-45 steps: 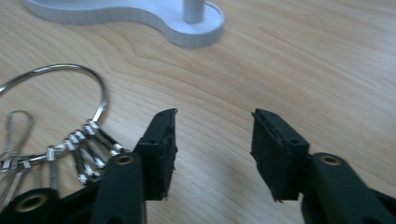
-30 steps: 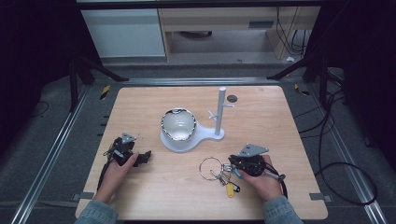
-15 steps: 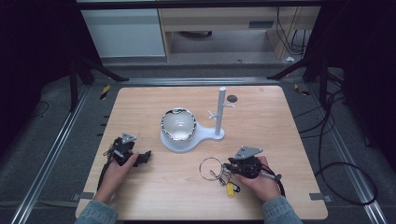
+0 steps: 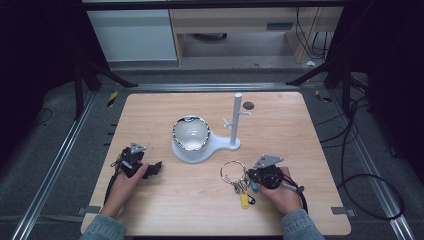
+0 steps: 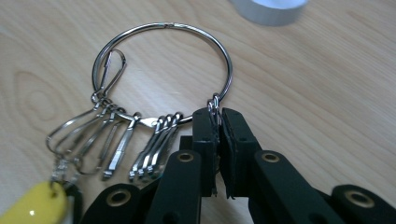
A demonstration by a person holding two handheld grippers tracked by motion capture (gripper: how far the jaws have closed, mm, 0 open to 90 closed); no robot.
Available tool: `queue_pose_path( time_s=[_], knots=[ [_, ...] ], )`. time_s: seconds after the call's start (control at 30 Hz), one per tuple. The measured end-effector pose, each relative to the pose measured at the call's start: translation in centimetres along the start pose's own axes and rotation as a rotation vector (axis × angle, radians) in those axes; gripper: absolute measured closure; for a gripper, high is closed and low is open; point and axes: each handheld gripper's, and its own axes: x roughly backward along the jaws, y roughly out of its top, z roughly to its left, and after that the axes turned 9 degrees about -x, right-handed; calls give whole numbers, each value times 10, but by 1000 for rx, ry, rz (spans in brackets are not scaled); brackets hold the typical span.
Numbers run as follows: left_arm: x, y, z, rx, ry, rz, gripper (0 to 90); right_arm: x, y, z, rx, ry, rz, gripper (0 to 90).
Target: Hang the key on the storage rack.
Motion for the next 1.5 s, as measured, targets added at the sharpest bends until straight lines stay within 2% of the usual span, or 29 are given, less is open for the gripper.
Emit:
queue_pose_path(
  time_s=[0.17, 0.5, 0.7, 0.9, 1.5],
  knots=[
    [0, 0, 0, 0, 0, 0, 0, 3, -3, -13, -46, -39, -6, 850],
    [0, 0, 0, 0, 0, 0, 0, 7, -4, -21, -83, -54, -9, 851],
    [0, 0, 0, -2, 0, 0, 0, 14, -1, -23, -96, -57, -54, 852],
    [0, 0, 0, -1, 0, 0, 0, 22, 1, -25, -129, -40, -107, 853],
    [0, 0, 0, -2, 0, 0, 0, 40, 8, -23, -156, -30, -221, 853]
  ],
)
